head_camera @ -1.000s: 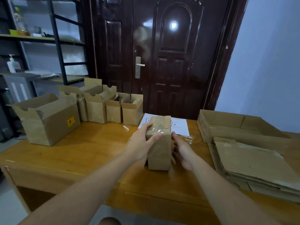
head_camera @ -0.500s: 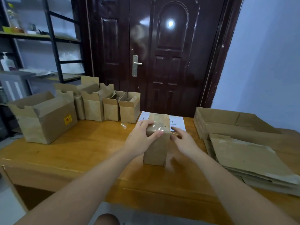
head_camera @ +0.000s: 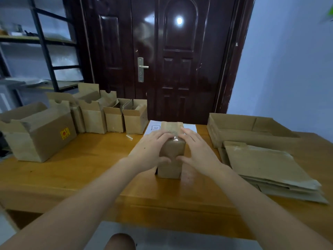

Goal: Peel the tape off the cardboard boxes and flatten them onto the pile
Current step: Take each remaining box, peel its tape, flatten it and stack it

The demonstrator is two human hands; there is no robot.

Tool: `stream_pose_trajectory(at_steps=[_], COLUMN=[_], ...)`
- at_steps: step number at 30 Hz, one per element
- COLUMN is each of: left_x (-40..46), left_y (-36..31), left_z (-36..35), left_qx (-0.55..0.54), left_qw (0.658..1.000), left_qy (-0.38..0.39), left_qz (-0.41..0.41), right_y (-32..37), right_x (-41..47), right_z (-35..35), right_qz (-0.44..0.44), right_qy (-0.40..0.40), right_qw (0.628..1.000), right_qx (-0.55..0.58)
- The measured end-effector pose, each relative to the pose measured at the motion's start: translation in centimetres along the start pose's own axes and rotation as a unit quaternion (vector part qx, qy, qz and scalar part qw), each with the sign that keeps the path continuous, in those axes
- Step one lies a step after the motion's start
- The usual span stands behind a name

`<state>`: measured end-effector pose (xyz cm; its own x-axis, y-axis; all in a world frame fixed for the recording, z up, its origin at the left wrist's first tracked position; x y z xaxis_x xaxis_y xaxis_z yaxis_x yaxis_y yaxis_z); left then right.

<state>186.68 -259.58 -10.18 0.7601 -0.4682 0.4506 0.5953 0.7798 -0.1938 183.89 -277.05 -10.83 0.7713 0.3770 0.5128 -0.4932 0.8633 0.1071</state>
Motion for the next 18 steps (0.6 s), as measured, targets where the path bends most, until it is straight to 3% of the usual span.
stream_pose_trajectory(at_steps=[3,18], left_x=[-0.2,-0.2], left_y=[0.0,-0.6], left_z=[-0.1,-0.2], left_qx=[0.018,0.065], left_qw=[1.000,0.996], left_qy=[-0.021,-0.047], left_qz=[-0.003,-0.044], right_y=[0.9,0.6], right_x=[0.6,1.6], right_z=[0.1,0.5], right_qz=[0.044,0.103], right_qy=[-0.005,-0.053], right_qw=[0.999,0.990], right_qx=[-0.018,-0.081])
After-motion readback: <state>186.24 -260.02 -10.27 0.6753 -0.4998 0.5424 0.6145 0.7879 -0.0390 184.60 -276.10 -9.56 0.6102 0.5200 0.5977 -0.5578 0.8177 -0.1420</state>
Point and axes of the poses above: each hand's wrist, its own x-axis towards the middle knuckle, its own z-axis out of the back of the hand, y = z × x, the point moved 5 cm from there along x, towards the middle knuckle, and after that the axes turned 7 degrees about z, right-handed, at the moved point
